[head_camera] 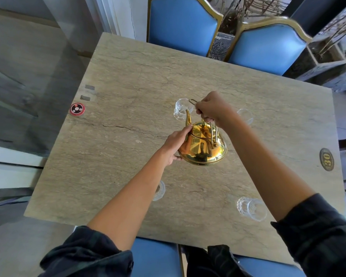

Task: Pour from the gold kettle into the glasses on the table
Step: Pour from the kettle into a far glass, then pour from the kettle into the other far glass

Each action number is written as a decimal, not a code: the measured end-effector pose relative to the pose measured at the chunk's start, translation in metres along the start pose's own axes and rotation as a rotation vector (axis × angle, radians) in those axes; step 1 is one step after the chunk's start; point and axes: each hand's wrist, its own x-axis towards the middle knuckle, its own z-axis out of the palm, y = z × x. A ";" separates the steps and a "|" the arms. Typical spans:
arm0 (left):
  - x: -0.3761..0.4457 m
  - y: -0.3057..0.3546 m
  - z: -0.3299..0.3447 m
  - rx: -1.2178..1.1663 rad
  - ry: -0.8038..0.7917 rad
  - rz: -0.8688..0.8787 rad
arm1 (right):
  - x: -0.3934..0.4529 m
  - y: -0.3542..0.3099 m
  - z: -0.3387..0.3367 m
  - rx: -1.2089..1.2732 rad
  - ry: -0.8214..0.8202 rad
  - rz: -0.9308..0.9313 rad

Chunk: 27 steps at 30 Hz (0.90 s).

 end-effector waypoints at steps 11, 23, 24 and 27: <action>0.002 0.006 -0.015 -0.035 0.056 0.146 | -0.018 0.027 0.013 0.185 0.136 -0.093; -0.015 -0.001 0.022 0.027 -0.101 0.237 | -0.085 0.049 -0.025 0.355 0.250 -0.071; -0.017 -0.001 0.029 0.031 -0.119 0.241 | -0.089 0.053 -0.032 0.355 0.264 -0.059; -0.016 -0.006 0.055 0.065 -0.164 0.254 | -0.099 0.067 -0.051 0.372 0.288 -0.015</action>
